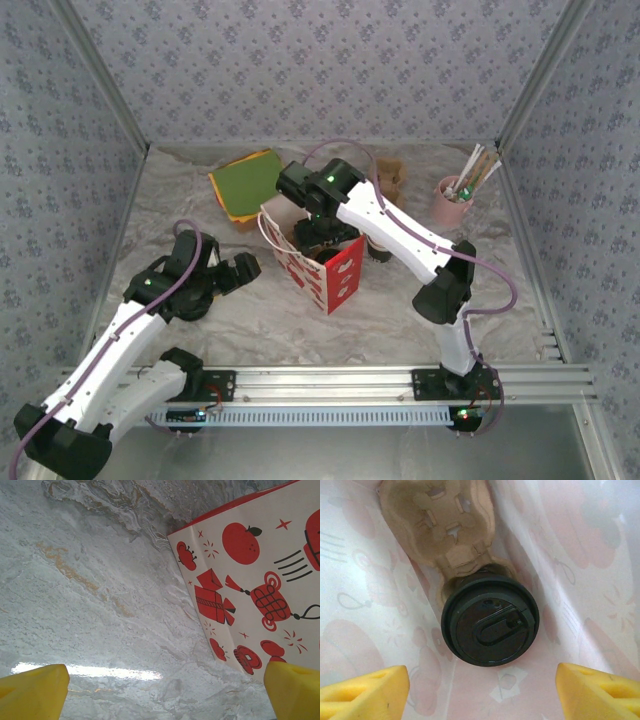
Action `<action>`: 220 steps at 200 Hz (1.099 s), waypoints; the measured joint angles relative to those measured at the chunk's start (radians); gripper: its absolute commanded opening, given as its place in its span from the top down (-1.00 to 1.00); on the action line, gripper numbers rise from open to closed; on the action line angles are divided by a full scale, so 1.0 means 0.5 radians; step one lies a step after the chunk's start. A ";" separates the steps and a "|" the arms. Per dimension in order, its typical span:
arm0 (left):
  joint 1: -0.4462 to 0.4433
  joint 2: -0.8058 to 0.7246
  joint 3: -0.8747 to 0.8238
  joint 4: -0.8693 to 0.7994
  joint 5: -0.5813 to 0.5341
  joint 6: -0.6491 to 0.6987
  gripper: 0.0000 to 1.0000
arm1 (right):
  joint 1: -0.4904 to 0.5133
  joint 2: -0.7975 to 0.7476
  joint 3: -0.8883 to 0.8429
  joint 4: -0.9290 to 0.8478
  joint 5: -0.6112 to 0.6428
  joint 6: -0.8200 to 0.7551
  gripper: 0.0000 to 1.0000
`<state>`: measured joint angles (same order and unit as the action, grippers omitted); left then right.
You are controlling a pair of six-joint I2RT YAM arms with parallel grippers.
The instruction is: Pack the takeout coffee
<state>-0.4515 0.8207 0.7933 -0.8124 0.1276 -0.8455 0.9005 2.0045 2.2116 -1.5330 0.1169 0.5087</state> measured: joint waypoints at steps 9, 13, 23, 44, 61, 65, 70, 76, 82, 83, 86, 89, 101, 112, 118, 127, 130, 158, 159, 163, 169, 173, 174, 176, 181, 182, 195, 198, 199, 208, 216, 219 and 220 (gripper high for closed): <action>0.000 0.001 0.000 0.000 0.000 0.001 -1.00 | 0.000 0.000 0.013 -0.005 0.000 -0.001 -0.50; 0.000 0.001 0.000 0.000 0.000 0.001 -0.99 | 0.000 0.000 0.019 -0.009 0.000 0.000 -0.49; 0.000 0.001 0.000 0.000 0.000 0.001 -1.00 | 0.000 0.000 0.037 -0.018 0.001 0.000 -0.43; 0.000 0.001 0.000 0.000 0.000 0.001 -0.99 | 0.002 0.000 0.072 -0.027 0.001 0.000 -0.39; 0.000 0.006 0.001 -0.001 0.000 0.002 -0.99 | 0.004 0.000 0.106 -0.035 0.002 0.001 -0.38; 0.000 0.009 0.002 -0.001 0.000 0.002 -0.99 | 0.003 0.000 0.117 -0.039 0.002 0.000 -0.38; 0.000 0.013 0.005 -0.002 0.000 0.002 -0.99 | 0.003 0.000 0.130 -0.044 0.004 0.001 -0.38; 0.000 0.020 0.008 -0.002 0.000 0.002 -0.99 | 0.003 0.000 0.146 -0.050 0.007 0.001 -0.38; 0.000 0.024 0.014 -0.006 0.000 0.005 -0.99 | 0.004 0.000 0.166 -0.057 0.009 0.000 -0.38; 0.000 0.024 0.017 -0.007 -0.001 0.008 -0.99 | 0.004 0.000 0.169 -0.058 0.009 0.000 -0.38; 0.000 0.027 0.021 -0.008 -0.001 0.009 -0.99 | 0.004 0.000 0.177 -0.063 0.011 0.001 -0.38; 0.000 0.027 0.027 -0.009 -0.001 0.012 -1.00 | 0.004 0.000 0.185 -0.065 0.014 0.000 -0.38; 0.000 0.027 0.056 -0.021 -0.002 0.023 -0.99 | 0.004 -0.003 0.217 -0.078 0.026 0.000 -0.40; 0.000 0.027 0.098 -0.039 -0.002 0.032 -1.00 | 0.004 -0.005 0.247 -0.093 0.039 0.001 -0.43; 0.000 0.027 0.123 -0.049 -0.002 0.038 -1.00 | 0.004 -0.008 0.260 -0.098 0.043 0.001 -0.45; 0.000 0.027 0.160 -0.063 -0.002 0.047 -0.99 | 0.004 -0.015 0.281 -0.108 0.053 -0.001 -0.50; 0.000 0.027 0.175 -0.066 -0.002 0.048 -0.99 | 0.004 -0.018 0.286 -0.111 0.053 0.000 -0.51; 0.000 0.027 0.281 -0.093 -0.005 0.074 -1.00 | 0.004 -0.057 0.324 -0.140 0.059 0.000 -0.52; 0.000 0.027 0.285 -0.097 -0.007 0.076 -1.00 | 0.004 -0.058 0.325 -0.140 0.059 0.000 -0.52; 0.000 0.029 0.298 -0.105 -0.009 0.078 -1.00 | 0.004 -0.066 0.327 -0.142 0.059 0.000 -0.52; 0.000 0.034 0.316 -0.114 -0.011 0.085 -0.99 | 0.004 -0.075 0.330 -0.142 0.059 0.000 -0.52; 0.000 0.037 0.329 -0.121 -0.016 0.090 -0.99 | 0.004 -0.081 0.332 -0.142 0.059 0.000 -0.52; 0.000 0.037 0.331 -0.122 -0.017 0.091 -1.00 | 0.004 -0.082 0.333 -0.142 0.059 0.000 -0.52; 0.000 0.039 0.337 -0.125 -0.018 0.091 -0.99 | 0.004 -0.085 0.333 -0.142 0.059 0.000 -0.52; 0.000 0.043 0.351 -0.131 -0.019 0.098 -0.99 | 0.004 -0.092 0.336 -0.142 0.059 0.000 -0.52; 0.000 0.043 0.353 -0.132 -0.019 0.099 -0.99 | 0.004 -0.092 0.336 -0.142 0.059 0.000 -0.52; 0.000 0.050 0.385 -0.158 -0.024 0.108 -0.99 | 0.004 -0.111 0.343 -0.142 0.059 0.000 -0.52; 0.000 0.050 0.394 -0.164 -0.024 0.114 -0.99 | 0.004 -0.114 0.346 -0.142 0.059 0.000 -0.52; 0.000 0.050 0.395 -0.164 -0.025 0.114 -0.99 | 0.004 -0.114 0.346 -0.142 0.059 0.001 -0.52; 0.000 0.050 0.411 -0.173 -0.028 0.121 -1.00 | 0.004 -0.121 0.364 -0.142 0.059 0.001 -0.52; 0.000 0.050 0.426 -0.183 -0.031 0.127 -1.00 | 0.004 -0.125 0.384 -0.142 0.059 0.001 -0.52; 0.000 0.050 0.430 -0.186 -0.032 0.128 -1.00 | 0.004 -0.127 0.391 -0.142 0.059 0.001 -0.52; 0.000 0.050 0.432 -0.186 -0.033 0.128 -1.00 | 0.004 -0.128 0.394 -0.142 0.059 0.001 -0.52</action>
<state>-0.4515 0.8455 1.0092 -0.9054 0.1112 -0.7815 0.9024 1.9404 2.4084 -1.6039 0.1463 0.5091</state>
